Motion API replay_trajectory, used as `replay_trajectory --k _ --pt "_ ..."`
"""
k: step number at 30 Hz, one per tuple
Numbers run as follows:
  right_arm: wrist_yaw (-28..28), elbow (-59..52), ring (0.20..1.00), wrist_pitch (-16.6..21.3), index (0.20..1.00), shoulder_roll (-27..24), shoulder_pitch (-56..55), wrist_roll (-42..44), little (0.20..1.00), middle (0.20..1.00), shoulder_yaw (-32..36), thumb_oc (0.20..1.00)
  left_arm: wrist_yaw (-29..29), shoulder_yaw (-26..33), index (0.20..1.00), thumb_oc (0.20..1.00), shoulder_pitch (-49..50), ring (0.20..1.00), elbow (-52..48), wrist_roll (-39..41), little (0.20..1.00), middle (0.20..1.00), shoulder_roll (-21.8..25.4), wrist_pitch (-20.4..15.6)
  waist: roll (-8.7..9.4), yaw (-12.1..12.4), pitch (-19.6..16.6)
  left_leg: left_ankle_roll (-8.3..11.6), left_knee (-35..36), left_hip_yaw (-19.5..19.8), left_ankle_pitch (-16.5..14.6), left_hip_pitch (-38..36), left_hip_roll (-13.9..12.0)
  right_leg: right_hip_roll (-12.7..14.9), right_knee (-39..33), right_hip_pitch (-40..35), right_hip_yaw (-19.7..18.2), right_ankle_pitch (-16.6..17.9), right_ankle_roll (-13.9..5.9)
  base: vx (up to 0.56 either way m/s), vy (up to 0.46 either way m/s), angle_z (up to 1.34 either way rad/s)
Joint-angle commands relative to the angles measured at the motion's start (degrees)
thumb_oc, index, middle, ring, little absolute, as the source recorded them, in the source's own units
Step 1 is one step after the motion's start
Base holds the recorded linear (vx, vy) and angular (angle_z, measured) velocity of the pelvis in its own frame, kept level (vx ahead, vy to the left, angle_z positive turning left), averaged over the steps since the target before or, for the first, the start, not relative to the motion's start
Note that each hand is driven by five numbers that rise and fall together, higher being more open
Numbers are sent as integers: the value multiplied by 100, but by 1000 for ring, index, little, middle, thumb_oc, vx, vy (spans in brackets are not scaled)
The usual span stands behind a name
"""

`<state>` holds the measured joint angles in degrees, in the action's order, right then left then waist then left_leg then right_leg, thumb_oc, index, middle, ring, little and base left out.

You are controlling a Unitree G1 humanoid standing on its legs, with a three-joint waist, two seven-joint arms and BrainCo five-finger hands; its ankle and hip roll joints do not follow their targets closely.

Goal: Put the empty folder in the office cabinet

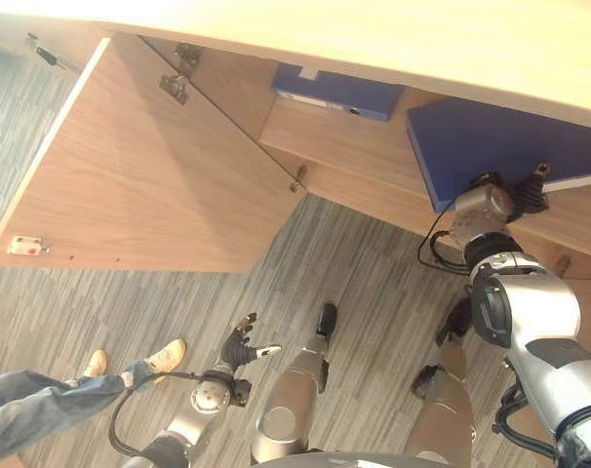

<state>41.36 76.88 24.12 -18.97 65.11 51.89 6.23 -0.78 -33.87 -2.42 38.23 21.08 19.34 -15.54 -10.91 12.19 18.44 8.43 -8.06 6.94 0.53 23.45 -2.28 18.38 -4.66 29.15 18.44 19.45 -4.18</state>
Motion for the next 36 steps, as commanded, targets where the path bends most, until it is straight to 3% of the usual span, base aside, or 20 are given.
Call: replay_trajectory --k 1,7,11,18,20,23,25,36 --pt "-12 -93 200 179 200 -675 597 98 200 200 -53 200 25 -121 1000 1000 -90 1000 -10 42 1000 1000 391 -62 -6 175 117 -11 -156 10 -694 -234 -248 493 103 -227 -500 -225 -921 53 -4 1" --pt "-96 82 200 59 200 -1293 864 316 200 200 -167 200 -18 -96 1000 1000 4 1000 -88 68 1000 1000 434 -43 -185 299 98 39 -22 -12 -665 -208 -411 389 193 -68 -534 -365 -920 23 -19 0" --pt "-267 303 200 -125 200 -1879 1174 524 200 200 -421 200 -65 -27 1000 1000 146 1000 -202 145 1000 1000 488 -6 -345 373 67 92 224 -15 -455 -130 -552 352 476 317 -587 -499 -867 32 -22 -2" --pt "-573 622 200 -439 200 -2145 1682 743 200 200 -914 200 -57 123 1000 1000 269 1000 -339 203 1000 1000 599 54 -498 464 20 176 566 -127 -284 -160 -831 202 1004 874 -673 -850 -817 41 -32 -5" --pt "-658 745 200 -595 200 -2152 1894 764 200 200 -1126 200 -67 179 1000 1000 290 1000 -394 226 1000 1000 638 111 -553 506 7 204 736 -188 -184 -176 -931 140 1210 1109 -677 -980 -794 60 -49 -10" --pt "-599 645 200 -596 200 -1674 2069 716 200 200 -1215 200 225 275 1000 1000 -243 1000 375 262 1000 1000 441 180 -527 415 25 245 832 -288 -121 -197 -998 53 1380 1330 -758 -1051 -781 31 -12 -12" --pt "-616 906 200 -639 200 -1411 2295 851 200 200 -1368 200 327 255 1000 1000 -145 1000 326 309 1000 1000 395 180 -575 530 25 281 952 -285 43 -178 -1075 23 1570 1530 -745 -1167 -752 30 -91 -30" --pt "-780 637 200 -876 200 -1130 2680 644 200 200 -2149 200 362 450 1000 1000 37 1000 202 461 1000 1000 422 288 -722 707 12 347 1300 -321 473 -40 -1185 -76 2145 2122 -732 -1452 -639 18 -43 -9"
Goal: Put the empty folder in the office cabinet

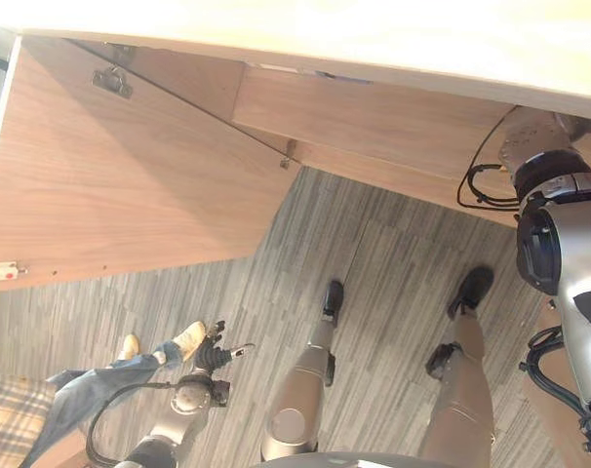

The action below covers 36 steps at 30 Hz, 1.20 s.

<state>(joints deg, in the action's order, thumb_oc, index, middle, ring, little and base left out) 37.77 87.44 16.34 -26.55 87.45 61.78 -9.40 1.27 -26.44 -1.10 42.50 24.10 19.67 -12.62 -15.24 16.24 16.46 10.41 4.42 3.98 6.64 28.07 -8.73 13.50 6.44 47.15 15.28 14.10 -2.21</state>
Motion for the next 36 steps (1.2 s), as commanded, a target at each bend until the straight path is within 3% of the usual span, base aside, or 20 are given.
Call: replay_trajectory --k 1,12,13,24,30,36 --pt "-442 -426 200 -112 200 -338 479 -388 200 200 -651 200 160 -282 1000 1000 -92 1000 -213 168 1000 1000 395 7 -289 313 208 150 58 -20 -135 -484 -541 411 1065 355 -415 -930 -825 0 0 0" --pt "-657 -336 200 -355 200 -199 671 -654 200 200 -1002 200 142 -117 1000 1000 10 1000 -369 341 1000 1000 472 47 -274 323 239 154 58 -57 -107 -378 -576 332 1322 618 -441 -994 -759 -3 -15 1" --pt "-713 -303 1000 -407 1000 -222 643 -640 1000 1000 -1012 1000 138 -88 1000 1000 30 1000 -438 367 1000 1000 484 56 -257 303 252 158 58 -66 -120 -379 -583 308 1297 603 -437 -994 -754 0 0 0" --pt "-493 323 1000 -889 1000 -123 292 -574 1000 1000 -742 1000 204 -197 1000 1000 -266 1000 -461 153 1000 1000 572 170 -65 118 308 131 46 -181 -179 -656 -541 235 960 160 -372 -850 -743 0 0 0" --pt "-264 433 1000 -841 1000 149 -99 -475 1000 1000 -330 1000 317 -269 1000 1000 -459 1000 -299 75 1000 1000 487 200 38 22 294 155 16 -254 -274 -867 -490 243 618 -256 -353 -718 -784 -16 35 0" --pt "-151 226 1000 -696 1000 786 -597 -593 1000 1000 -90 1000 406 -259 1000 1000 -586 1000 -78 94 1000 1000 412 225 163 -103 278 154 0 -292 -373 -1047 -438 225 296 -625 -354 -560 -810 -5 36 -6"
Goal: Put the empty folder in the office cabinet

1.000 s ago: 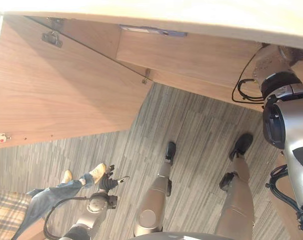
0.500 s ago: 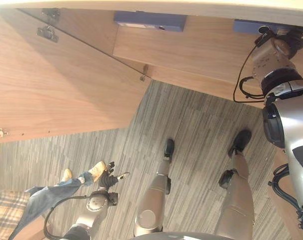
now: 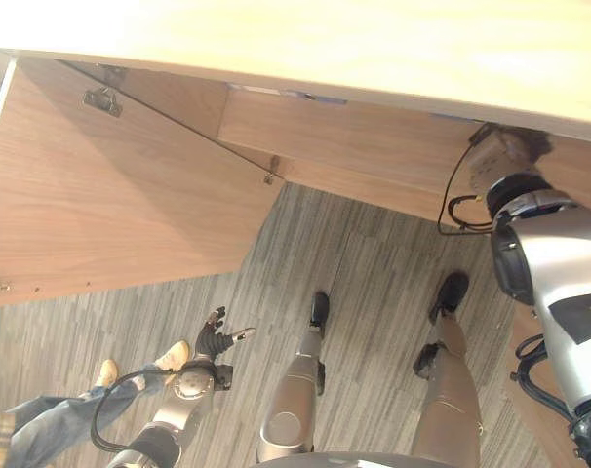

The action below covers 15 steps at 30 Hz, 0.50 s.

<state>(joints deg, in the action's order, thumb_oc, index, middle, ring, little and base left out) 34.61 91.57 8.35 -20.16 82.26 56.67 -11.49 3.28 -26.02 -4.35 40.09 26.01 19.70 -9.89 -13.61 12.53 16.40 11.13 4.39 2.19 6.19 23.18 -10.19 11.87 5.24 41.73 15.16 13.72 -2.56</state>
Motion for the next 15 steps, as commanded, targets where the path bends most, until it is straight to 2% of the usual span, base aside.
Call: replay_trajectory --k 1,15 --pt "198 -238 1000 131 1000 271 -170 -142 1000 1000 127 1000 226 -306 1000 1000 -291 1000 220 -105 1000 1000 387 -45 31 232 286 79 -9 -131 -361 -585 -281 386 363 -137 -352 -496 -781 -2 35 0" --pt "665 -652 1000 464 1000 1323 -1086 -638 1000 1000 342 1000 774 -501 1000 1000 -1277 1000 1159 72 1000 1000 -136 -8 506 -238 346 4 -300 -162 -749 -757 -169 475 -19 -587 -493 -201 -798 -5 8 -1"
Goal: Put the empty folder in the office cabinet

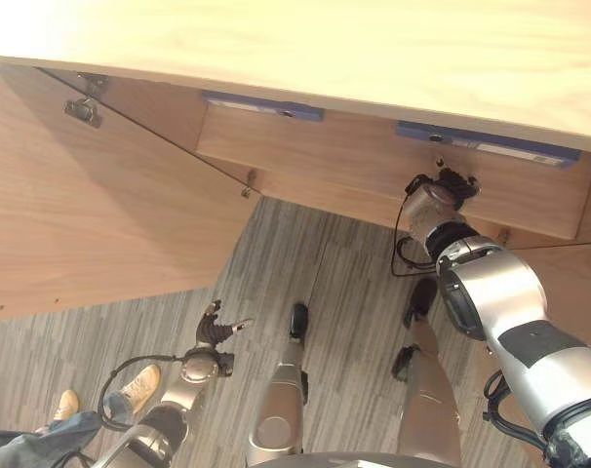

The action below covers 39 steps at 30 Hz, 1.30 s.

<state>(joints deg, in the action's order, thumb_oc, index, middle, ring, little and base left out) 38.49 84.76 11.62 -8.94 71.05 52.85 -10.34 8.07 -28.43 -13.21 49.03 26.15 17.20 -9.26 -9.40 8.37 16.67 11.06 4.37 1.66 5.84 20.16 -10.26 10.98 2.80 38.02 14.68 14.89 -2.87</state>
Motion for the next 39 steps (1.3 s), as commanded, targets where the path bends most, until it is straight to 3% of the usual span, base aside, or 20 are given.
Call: replay_trajectory --k 1,8,11,15,16,19,20,22,24,26,29,31,33,34,36,37,39 --pt "355 -61 1000 144 1000 267 -67 -419 1000 1000 176 1000 352 -277 1000 1000 -495 1000 318 93 1000 1000 44 -89 111 146 338 4 -327 -125 -736 -479 -151 571 210 -243 -463 -302 -771 -8 14 -7" --pt "757 -818 1000 147 1000 637 -958 -1777 1000 1000 -301 1000 677 -294 1000 1000 -1043 1000 594 122 1000 1000 -337 -97 299 -121 450 -15 -531 -168 -864 -574 -120 582 149 -371 -551 -230 -771 -20 11 -6" --pt "696 -2189 1000 -14 1000 692 -2355 -3525 1000 1000 -1103 1000 776 -111 1000 1000 -1152 1000 546 -94 1000 1000 -475 -218 519 -417 561 -37 -799 -213 -1053 -702 -98 595 124 -515 -631 -162 -778 -45 49 -16" --pt "-293 -3047 1000 -128 1000 86 -3533 -4988 1000 1000 -1936 1000 537 98 1000 1000 -1108 1000 560 -291 1000 1000 -442 -419 865 -672 700 -85 -1232 -266 -1392 -968 -28 708 92 -872 -718 -62 -840 -17 39 -13" --pt "-293 -3047 1000 -128 1000 86 -3533 -4988 1000 1000 -1936 1000 537 98 1000 1000 -1108 1000 560 -291 1000 1000 -442 -419 865 -672 700 -85 -1232 -266 -1392 -968 -28 708 92 -872 -718 -62 -840 -5 48 -4" --pt "-837 -3581 1000 46 1000 -342 -4303 -5174 1000 1000 -1937 1000 259 261 1000 1000 -860 1000 547 -409 1000 1000 -259 -476 1099 -796 726 -162 -1570 -333 -1680 -1173 110 893 37 -1152 -769 51 -916 -25 109 -13" --pt "-1476 -4107 1000 137 1000 -901 -4770 -5411 1000 1000 -2131 1000 4 385 1000 1000 -560 1000 465 -534 1000 1000 -73 -511 1246 -839 725 -216 -1838 -375 -1901 -1315 172 1019 -23 -1416 -763 117 -977 -42 152 -17" --pt "-1948 -4482 1000 207 1000 -1342 -5138 -5528 1000 1000 -2215 1000 -311 426 1000 1000 -239 1000 328 -643 1000 1000 114 -519 1417 -890 688 -285 -2072 -362 -2039 -1364 294 1190 -59 -1587 -750 189 -1020 -23 117 -5" --pt "-2280 -4542 1000 158 1000 -1572 -5305 -5592 1000 1000 -2269 1000 -476 425 1000 1000 -62 1000 276 -728 1000 1000 211 -504 1448 -874 687 -305 -2236 -349 -2171 -1424 291 1229 -103 -1759 -730 228 -1048 -13 71 -2" --pt "-2983 -5153 1000 181 1000 -2245 -5929 -5626 1000 1000 -2271 1000 -875 454 1000 1000 465 1000 6 -914 1000 1000 523 -464 1599 -903 615 -402 -2706 -312 -2430 -1464 400 1408 -221 -2110 -691 350 -1104 -42 125 -10" --pt "-3289 -4965 1000 190 1000 -2284 -6498 -5729 1000 1000 -2049 1000 -1129 524 1000 1000 815 1000 -21 -1059 1000 1000 629 -460 1754 -999 444 -531 -2975 -293 -2560 -1451 637 1573 -384 -2309 -686 598 -1173 -8 155 4" --pt "-3431 -4987 1000 226 1000 -2330 -6852 -5931 1000 1000 -1979 1000 -1242 536 1000 1000 1011 1000 -23 -1245 1000 1000 668 -483 1737 -1041 341 -614 -3091 -327 -2658 -1431 707 1551 -507 -2370 -653 741 -1194 -9 153 1" --pt "-3431 -4987 1000 226 1000 -2330 -6852 -5931 1000 1000 -1979 1000 -1242 536 1000 1000 1011 1000 -23 -1245 1000 1000 668 -483 1737 -1041 341 -614 -3091 -327 -2658 -1431 707 1551 -507 -2370 -653 741 -1194 -14 94 13" --pt "-3551 -4839 1000 222 1000 -2322 -7202 -6093 1000 1000 -1825 1000 -1296 605 1000 1000 1219 1000 36 -1453 1000 1000 732 -526 1749 -1166 151 -700 -2903 -420 -2494 -1479 859 1609 -611 -2333 -546 961 -1213 -23 177 2" --pt "-3648 -4828 1000 192 1000 -2312 -7466 -6155 1000 1000 -1678 1000 -1335 653 1000 1000 1414 1000 32 -1532 1000 1000 748 -537 1669 -1265 36 -735 -2658 -548 -2319 -1602 839 1576 -574 -2304 -419 1118 -1213 -76 211 -13" --pt "-3686 -4717 1000 232 1000 -2347 -7762 -6070 1000 1000 -1575 1000 -914 533 1000 1000 1364 1000 -293 -2511 1000 1000 1427 -1352 1489 -1292 -33 -744 -2207 -691 -2035 -1754 723 1457 -399 -2304 -238 939 -1213 -144 217 -26" --pt "-3881 -5209 1000 556 1000 -2503 -8007 -5804 1000 1000 -1361 1000 -682 370 1000 1000 1021 1000 -223 -2760 1000 1000 1390 -991 1546 -1353 -197 -797 -1716 -907 -1688 -1861 793 1391 -57 -2364 -191 687 -1204 -195 201 -62"
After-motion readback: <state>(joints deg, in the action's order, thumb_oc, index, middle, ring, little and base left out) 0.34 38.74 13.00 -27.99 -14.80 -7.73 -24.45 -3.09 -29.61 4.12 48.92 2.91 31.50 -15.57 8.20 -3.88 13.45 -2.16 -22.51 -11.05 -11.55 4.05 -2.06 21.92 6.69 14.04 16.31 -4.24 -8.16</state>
